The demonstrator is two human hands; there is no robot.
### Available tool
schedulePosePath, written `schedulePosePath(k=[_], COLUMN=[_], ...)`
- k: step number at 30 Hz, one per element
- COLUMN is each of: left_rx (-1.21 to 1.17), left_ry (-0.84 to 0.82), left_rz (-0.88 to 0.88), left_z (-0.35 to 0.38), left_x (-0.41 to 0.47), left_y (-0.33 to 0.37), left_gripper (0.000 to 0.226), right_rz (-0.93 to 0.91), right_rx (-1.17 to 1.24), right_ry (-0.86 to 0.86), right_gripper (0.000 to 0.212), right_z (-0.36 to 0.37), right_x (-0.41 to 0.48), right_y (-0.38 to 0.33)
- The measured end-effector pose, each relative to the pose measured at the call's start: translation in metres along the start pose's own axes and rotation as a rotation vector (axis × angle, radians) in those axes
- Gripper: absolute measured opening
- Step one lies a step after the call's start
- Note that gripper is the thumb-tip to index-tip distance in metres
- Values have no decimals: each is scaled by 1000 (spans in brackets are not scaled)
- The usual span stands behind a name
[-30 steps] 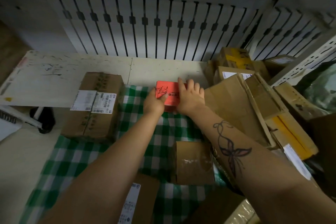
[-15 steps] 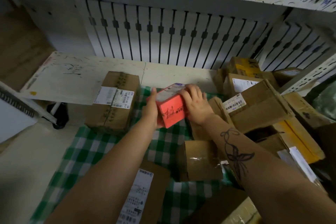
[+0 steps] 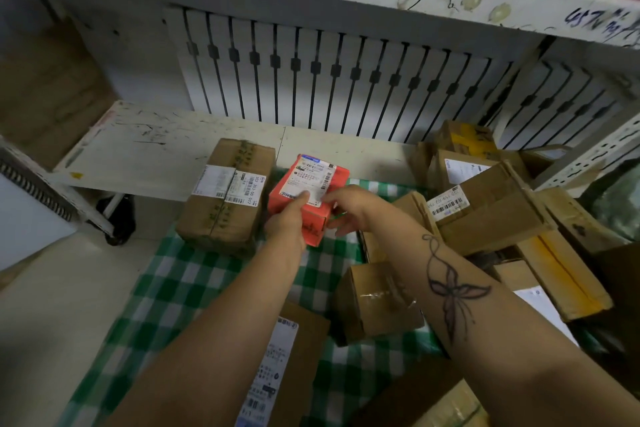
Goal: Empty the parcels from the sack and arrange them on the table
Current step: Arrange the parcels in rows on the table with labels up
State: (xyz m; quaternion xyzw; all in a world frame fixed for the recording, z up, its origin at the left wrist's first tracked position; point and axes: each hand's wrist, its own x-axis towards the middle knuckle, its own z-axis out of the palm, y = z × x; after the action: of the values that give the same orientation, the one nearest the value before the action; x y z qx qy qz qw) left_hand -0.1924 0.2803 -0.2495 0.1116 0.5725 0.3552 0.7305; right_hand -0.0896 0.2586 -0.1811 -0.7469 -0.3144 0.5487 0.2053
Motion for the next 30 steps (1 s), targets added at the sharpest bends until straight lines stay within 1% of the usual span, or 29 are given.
schedulePosePath(k=[1, 3, 7, 8, 11, 12, 14, 16, 18, 21, 23, 25, 27, 29, 30], left_rx=[11, 19, 76, 60, 45, 59, 75, 68, 64, 23, 19, 36, 76, 132, 155], left_ry=[-19, -44, -85, -81, -72, -64, -10, 63, 98, 83, 55, 38, 23, 36, 29], left_rz=[-3, -24, -177, -202, -233, -235, -230, -206, -178, -141, -138, -143, -150, -155, -147], left_z=[1, 2, 3, 3, 6, 7, 7, 6, 6, 7, 8, 12, 18, 26, 30], left_x=[-2, -4, -3, 0, 4, 8, 11, 13, 17, 14, 10, 3, -6, -11, -15], left_y=[1, 5, 11, 12, 12, 12, 13, 15, 15, 14, 13, 12, 11, 9, 8], left_gripper=[50, 46, 61, 63, 65, 66, 66, 63, 57, 45, 41, 38, 40, 43, 38], right_rz=[-6, -21, -21, -19, -28, -39, -33, -31, -28, -39, -64, -94, -124, -137, -134], right_rx=[-41, -101, -54, -35, 13, 7, -17, -66, -99, -123, -151, -192, -206, -206, -211], right_ry=[-13, -17, -32, -29, -47, -60, -70, -53, -28, 8, 57, 154, 280, 418, 487], right_gripper=[8, 7, 16, 17, 12, 16, 33, 35, 34, 41, 43, 41, 41, 45, 46], right_z=[2, 5, 8, 8, 9, 10, 10, 11, 12, 9, 4, -3, -11, -22, -28], right_x=[1, 4, 11, 12, 16, 18, 18, 20, 19, 14, 7, 2, -2, -9, -14], right_y=[0, -1, -1, -1, -2, -2, -3, -2, -1, 3, 4, 8, 15, 23, 29])
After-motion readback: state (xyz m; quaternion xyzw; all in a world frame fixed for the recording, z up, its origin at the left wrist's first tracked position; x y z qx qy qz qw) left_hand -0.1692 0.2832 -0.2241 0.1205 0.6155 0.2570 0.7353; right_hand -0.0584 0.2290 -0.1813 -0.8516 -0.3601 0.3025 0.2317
